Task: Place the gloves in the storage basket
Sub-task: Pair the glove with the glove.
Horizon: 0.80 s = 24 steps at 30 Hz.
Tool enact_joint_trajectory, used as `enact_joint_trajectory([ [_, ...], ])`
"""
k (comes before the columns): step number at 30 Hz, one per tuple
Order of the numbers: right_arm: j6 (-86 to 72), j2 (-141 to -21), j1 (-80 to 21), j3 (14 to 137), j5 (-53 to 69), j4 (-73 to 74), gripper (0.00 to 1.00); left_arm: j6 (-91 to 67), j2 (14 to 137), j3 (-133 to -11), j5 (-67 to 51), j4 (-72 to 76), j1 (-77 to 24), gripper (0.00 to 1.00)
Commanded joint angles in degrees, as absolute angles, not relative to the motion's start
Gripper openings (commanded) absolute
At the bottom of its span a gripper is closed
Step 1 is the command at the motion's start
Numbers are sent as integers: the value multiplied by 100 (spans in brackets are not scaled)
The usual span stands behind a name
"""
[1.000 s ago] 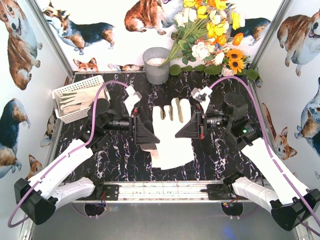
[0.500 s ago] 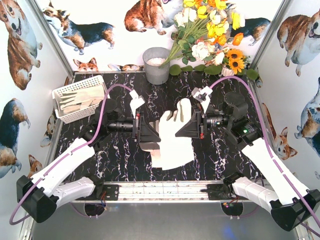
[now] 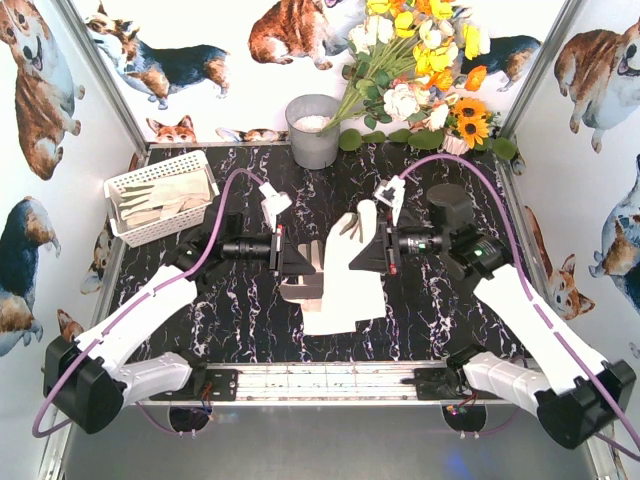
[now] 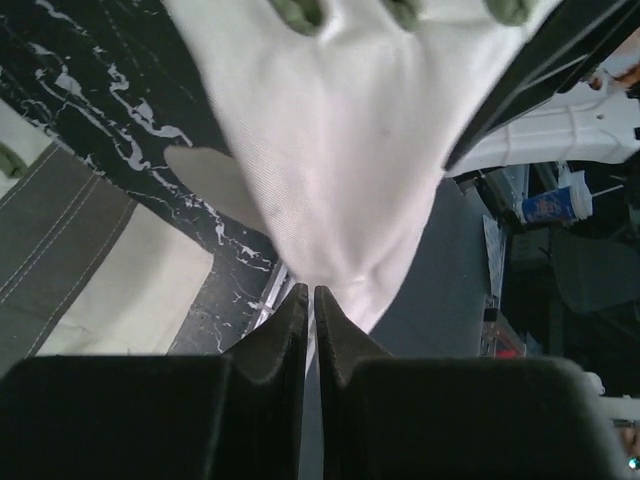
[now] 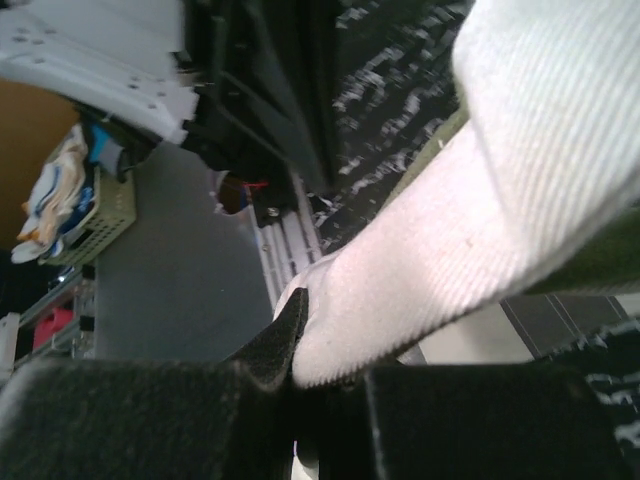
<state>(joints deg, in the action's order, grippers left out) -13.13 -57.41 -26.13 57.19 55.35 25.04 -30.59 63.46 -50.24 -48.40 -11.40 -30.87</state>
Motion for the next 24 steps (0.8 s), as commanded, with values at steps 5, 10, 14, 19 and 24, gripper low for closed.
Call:
enact_joint_trajectory([
  [5, -1609, -6508, -2739, 5676, 4366, 2694, 0, -3027, 6501, -4984, -4017, -1403, -2985, 0],
  [10, -2168, -6832, -3335, 5580, 4346, 1730, 0, -3582, 6235, -4295, -3818, -1152, -2395, 15],
  [14, -3032, -6950, -3459, 5364, 5015, 250, 0, -4300, 5542, -3356, -4249, 135, -1736, 42],
  [19, -3197, -6710, -3516, 5507, 5920, -639, 0, -4776, 5004, -2990, -5059, 1288, -1532, 75],
  [24, -3309, -6548, -3516, 5892, 6663, -698, 0, -5045, 4750, -3225, -5796, 1968, -1566, 98],
])
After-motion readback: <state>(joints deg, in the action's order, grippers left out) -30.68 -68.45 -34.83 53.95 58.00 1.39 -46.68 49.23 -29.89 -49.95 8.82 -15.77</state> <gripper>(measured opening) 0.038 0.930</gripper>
